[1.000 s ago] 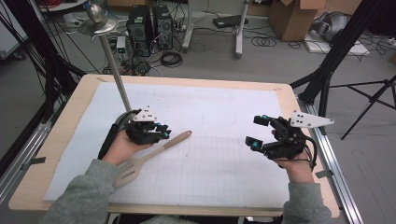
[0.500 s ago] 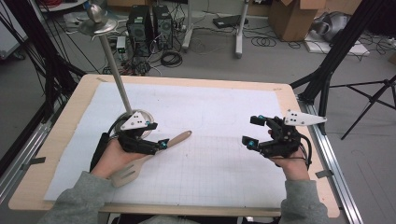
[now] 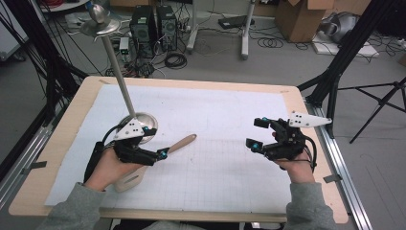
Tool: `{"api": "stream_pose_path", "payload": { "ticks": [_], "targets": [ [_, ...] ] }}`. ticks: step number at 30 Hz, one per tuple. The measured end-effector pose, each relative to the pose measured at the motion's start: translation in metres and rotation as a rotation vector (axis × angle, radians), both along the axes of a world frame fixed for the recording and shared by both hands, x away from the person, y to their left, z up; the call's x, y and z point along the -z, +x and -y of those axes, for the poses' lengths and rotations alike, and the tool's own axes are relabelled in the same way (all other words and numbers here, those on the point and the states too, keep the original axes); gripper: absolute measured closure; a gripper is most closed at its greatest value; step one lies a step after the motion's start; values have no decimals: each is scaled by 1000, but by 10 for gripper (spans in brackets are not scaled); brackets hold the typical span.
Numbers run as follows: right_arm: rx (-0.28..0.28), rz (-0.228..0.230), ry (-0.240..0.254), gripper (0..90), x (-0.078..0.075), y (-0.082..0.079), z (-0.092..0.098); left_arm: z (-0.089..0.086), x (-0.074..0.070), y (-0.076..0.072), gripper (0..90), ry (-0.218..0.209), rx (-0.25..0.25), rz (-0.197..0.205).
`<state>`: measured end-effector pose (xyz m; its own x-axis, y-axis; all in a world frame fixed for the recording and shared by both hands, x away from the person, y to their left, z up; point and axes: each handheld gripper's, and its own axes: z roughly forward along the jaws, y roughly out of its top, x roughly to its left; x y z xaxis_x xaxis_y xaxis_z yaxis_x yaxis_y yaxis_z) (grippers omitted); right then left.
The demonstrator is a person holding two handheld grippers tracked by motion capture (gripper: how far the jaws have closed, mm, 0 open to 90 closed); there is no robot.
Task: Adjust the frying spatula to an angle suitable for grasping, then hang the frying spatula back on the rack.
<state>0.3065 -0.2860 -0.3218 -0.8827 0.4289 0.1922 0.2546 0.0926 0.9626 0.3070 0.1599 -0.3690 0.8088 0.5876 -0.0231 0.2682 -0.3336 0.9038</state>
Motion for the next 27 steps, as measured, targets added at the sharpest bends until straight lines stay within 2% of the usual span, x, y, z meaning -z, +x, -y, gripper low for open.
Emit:
{"api": "stream_pose_path", "payload": {
  "ticks": [5,14,19,24,27],
  "targets": [
    [1,1,0,105,1,1,1,1,4,0,175,10,-8,6],
    [3,3,8,106,0,0,3,3,15,2,191,51,-33,-10],
    [-1,-14,0,106,2,2,1,4,20,3,209,70,-40,-26],
    [-6,-3,5,106,1,0,1,4,21,1,209,101,-43,-26],
    [-6,-3,6,105,1,1,0,3,23,0,217,124,-46,-41]
  ]
}}
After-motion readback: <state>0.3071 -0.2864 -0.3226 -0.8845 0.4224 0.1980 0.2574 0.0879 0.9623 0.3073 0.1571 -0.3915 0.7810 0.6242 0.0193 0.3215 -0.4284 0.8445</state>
